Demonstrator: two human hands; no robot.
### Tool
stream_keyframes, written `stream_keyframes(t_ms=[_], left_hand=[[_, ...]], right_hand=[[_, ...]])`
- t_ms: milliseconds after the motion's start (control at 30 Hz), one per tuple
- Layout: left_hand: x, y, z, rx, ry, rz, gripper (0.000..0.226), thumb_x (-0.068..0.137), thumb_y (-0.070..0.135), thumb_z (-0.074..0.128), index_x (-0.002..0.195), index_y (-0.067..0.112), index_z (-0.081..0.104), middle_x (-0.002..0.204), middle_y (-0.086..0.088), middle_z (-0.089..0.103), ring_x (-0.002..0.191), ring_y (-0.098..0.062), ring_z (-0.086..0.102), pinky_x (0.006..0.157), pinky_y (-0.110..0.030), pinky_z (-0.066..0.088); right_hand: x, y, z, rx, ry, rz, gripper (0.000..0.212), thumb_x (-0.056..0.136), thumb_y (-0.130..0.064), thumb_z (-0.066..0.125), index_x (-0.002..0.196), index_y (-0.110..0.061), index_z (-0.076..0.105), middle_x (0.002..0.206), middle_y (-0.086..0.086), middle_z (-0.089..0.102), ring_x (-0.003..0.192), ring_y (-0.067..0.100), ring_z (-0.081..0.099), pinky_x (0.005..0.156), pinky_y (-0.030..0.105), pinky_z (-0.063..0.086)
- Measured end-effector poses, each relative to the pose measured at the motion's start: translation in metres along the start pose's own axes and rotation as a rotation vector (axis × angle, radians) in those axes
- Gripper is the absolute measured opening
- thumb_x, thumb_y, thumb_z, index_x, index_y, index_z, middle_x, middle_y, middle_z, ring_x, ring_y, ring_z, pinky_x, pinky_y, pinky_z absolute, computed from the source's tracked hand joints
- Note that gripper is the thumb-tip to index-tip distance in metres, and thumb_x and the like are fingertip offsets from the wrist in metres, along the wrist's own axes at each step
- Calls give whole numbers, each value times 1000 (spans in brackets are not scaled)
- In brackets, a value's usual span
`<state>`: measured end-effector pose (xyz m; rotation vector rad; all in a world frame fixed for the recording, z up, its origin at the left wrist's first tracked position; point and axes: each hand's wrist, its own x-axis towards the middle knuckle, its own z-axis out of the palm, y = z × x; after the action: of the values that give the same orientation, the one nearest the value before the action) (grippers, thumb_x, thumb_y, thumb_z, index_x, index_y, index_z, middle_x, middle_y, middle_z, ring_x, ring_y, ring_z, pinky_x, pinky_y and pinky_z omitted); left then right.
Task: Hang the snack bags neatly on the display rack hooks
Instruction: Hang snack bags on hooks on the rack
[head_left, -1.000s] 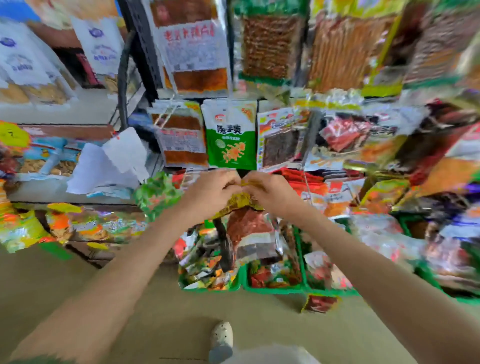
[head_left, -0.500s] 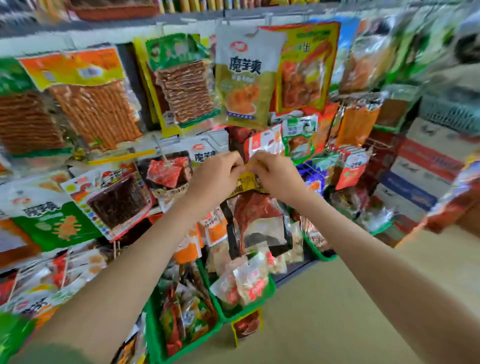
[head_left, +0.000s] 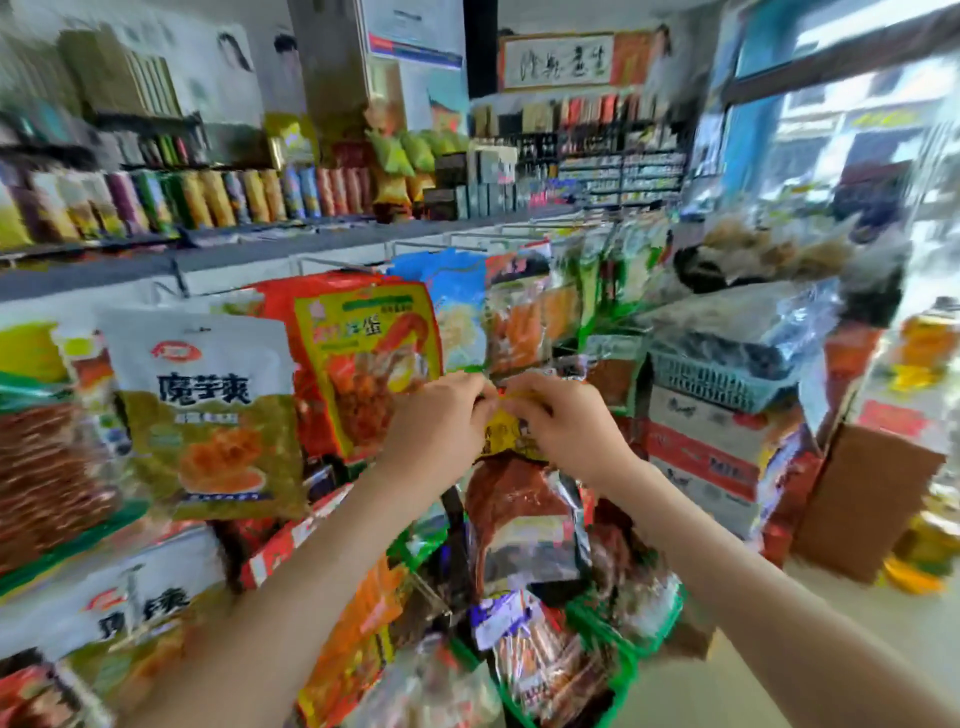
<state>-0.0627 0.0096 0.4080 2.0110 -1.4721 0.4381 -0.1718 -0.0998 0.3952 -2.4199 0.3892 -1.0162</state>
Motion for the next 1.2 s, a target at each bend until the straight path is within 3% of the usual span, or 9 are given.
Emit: stream_keyframes(t_ms=[100,300,500,667,800,867,967,1100,1200], left_hand=[[53,30,44,-10,29,9,17,95,27,51,97,18,65,96,-1,63,89,-22,58,74,-36,44],[154,99,141,-66,89,2,14,92,27,55,94,20,68,91,2,67,85,-21,61,74,-38,49],[253,149,223,-46,69,-101,18,94,28,53,94,20,69,77,3,67,58,-13,56,50,-25,41],[321,149,272,-39,100,-184,19,94,25,54,97,18,71,89,5,71,61,-10,58,57,-26,47],[376,130,307,12,129,-205,20,94,28,53,95,19,71,73,5,68,42,-4,47,41,-18,32],[401,122,320,42,133,-217,21,94,27,54,93,16,71,84,-3,71,55,-7,58,49,-17,35],[437,114,334,2,133,-252,17,93,22,56,88,14,70,95,-6,71,89,-21,65,76,-29,47],[474,104,344,-47,86,-320,16,93,18,56,95,14,71,93,3,68,83,-10,58,66,-19,39],[488,103,353,-30,56,-328,17,92,18,57,100,15,71,100,3,69,89,-9,59,76,-18,40]], right_hand=[[25,61,-35,-25,43,21,13,91,-18,55,94,-8,64,73,9,66,64,22,58,64,36,44],[68,190,-111,45,98,42,7,89,-16,58,89,-18,65,65,-1,62,60,6,53,52,13,37],[127,306,-174,73,32,72,8,88,-26,61,94,-20,63,77,1,67,68,11,59,60,26,45],[187,384,-197,394,-77,81,16,89,-37,58,95,-22,60,90,1,66,83,14,62,77,32,49],[249,459,-200,452,54,110,19,95,-33,47,100,-17,56,92,-4,60,89,16,56,86,43,46],[286,491,-198,379,104,127,14,94,-23,51,107,-18,51,99,-4,56,91,17,55,87,49,49],[340,524,-196,294,57,161,42,91,-11,52,131,-14,39,125,3,49,92,17,51,86,48,50],[396,549,-191,228,-33,66,69,93,-5,48,148,-24,11,148,0,28,89,14,51,72,35,52],[423,564,-180,200,-111,21,67,95,-10,47,147,-25,9,143,8,38,78,17,55,59,30,45]])
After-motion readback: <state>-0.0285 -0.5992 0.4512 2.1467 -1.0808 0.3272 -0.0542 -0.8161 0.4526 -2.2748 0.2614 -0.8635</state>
